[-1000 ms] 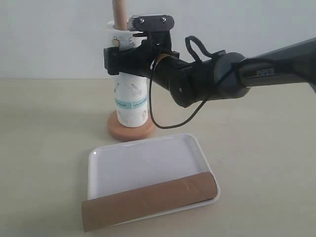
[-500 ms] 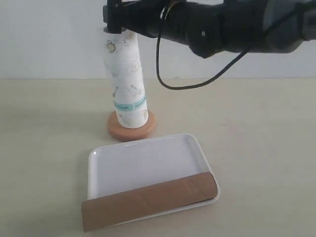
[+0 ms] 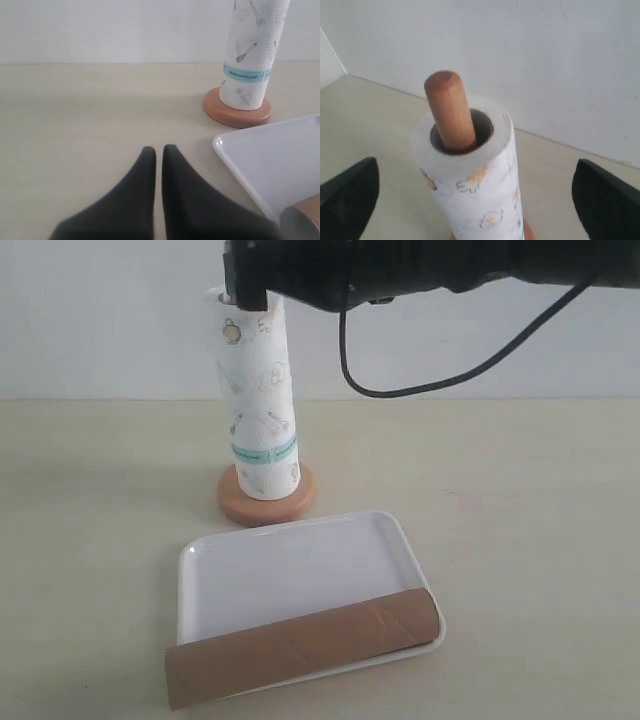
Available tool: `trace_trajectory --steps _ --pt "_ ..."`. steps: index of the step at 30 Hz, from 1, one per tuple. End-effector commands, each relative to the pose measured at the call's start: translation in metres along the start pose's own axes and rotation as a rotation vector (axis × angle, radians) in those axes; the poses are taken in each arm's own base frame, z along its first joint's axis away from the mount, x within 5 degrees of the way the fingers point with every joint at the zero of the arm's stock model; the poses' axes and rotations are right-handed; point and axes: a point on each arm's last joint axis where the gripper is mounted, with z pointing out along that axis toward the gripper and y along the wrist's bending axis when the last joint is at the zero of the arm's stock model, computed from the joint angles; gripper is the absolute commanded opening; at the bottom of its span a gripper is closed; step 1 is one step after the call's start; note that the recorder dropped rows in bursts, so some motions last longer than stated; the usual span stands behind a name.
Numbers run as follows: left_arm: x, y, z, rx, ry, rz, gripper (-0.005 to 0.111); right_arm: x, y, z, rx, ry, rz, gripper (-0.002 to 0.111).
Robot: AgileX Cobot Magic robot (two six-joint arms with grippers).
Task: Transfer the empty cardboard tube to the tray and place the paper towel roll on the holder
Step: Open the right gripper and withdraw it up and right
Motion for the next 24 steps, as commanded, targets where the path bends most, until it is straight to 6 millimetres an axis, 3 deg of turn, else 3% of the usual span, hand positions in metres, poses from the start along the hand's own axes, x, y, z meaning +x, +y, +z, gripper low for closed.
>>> trace_trajectory --steps 1,6,7,9,11,12,16,24 --pt "0.001 0.000 0.000 0.000 -0.001 -0.020 0.004 -0.004 -0.002 -0.015 0.012 0.068 -0.043 0.097" --pt "0.001 0.000 0.000 0.000 -0.001 -0.020 0.004 -0.011 0.000 -0.044 0.013 0.164 -0.109 0.097" --pt "0.001 0.000 0.000 0.000 -0.001 -0.020 0.004 -0.008 0.000 -0.056 0.017 0.250 -0.133 0.096" --pt "0.001 0.000 0.000 0.000 -0.001 -0.020 0.004 -0.003 0.000 -0.076 0.016 0.390 -0.175 0.074" --pt "0.001 0.000 0.000 0.000 -0.001 -0.020 0.004 0.002 0.000 -0.096 0.009 0.522 -0.214 0.022" --pt "0.001 0.000 0.000 0.000 -0.001 -0.020 0.004 0.004 -0.001 -0.108 0.013 0.589 -0.223 0.002" --pt "0.001 0.000 0.000 0.000 -0.001 -0.020 0.004 0.002 0.001 -0.125 0.008 0.629 -0.193 0.007" --pt "0.001 0.000 0.000 0.000 -0.001 -0.020 0.004 0.001 0.001 -0.125 0.009 0.624 -0.191 0.007"
